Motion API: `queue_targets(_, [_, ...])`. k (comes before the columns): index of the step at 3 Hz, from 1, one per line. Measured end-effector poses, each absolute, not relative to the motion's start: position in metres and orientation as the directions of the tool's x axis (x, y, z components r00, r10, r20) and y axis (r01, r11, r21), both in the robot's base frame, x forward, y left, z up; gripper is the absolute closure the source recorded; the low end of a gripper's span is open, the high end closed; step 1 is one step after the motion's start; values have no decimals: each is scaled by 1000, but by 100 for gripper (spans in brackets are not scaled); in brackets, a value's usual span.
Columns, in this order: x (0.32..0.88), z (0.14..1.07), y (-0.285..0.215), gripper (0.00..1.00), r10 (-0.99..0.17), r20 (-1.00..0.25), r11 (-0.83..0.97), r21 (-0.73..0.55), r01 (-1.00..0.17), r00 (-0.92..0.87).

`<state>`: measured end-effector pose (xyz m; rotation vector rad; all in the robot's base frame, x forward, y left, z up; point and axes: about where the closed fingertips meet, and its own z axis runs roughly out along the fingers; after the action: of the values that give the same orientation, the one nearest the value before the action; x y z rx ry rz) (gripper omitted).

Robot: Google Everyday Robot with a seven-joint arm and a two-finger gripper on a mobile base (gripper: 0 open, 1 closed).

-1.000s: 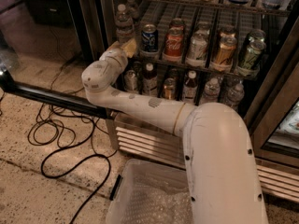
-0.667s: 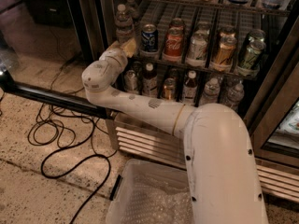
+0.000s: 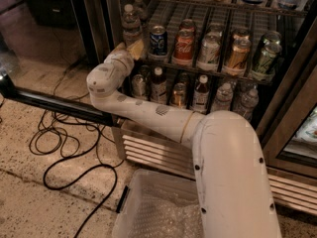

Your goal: Pick water bottle from middle shelf of fridge

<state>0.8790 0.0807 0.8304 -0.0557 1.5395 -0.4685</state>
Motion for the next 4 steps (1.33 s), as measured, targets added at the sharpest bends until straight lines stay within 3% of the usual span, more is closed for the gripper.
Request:
queue_targets(2, [883,828,81,33,-321,-946,913,-319,253,-35])
queue_targets(4, [895,836,79,40,-317,-949,914,-306,266,-5])
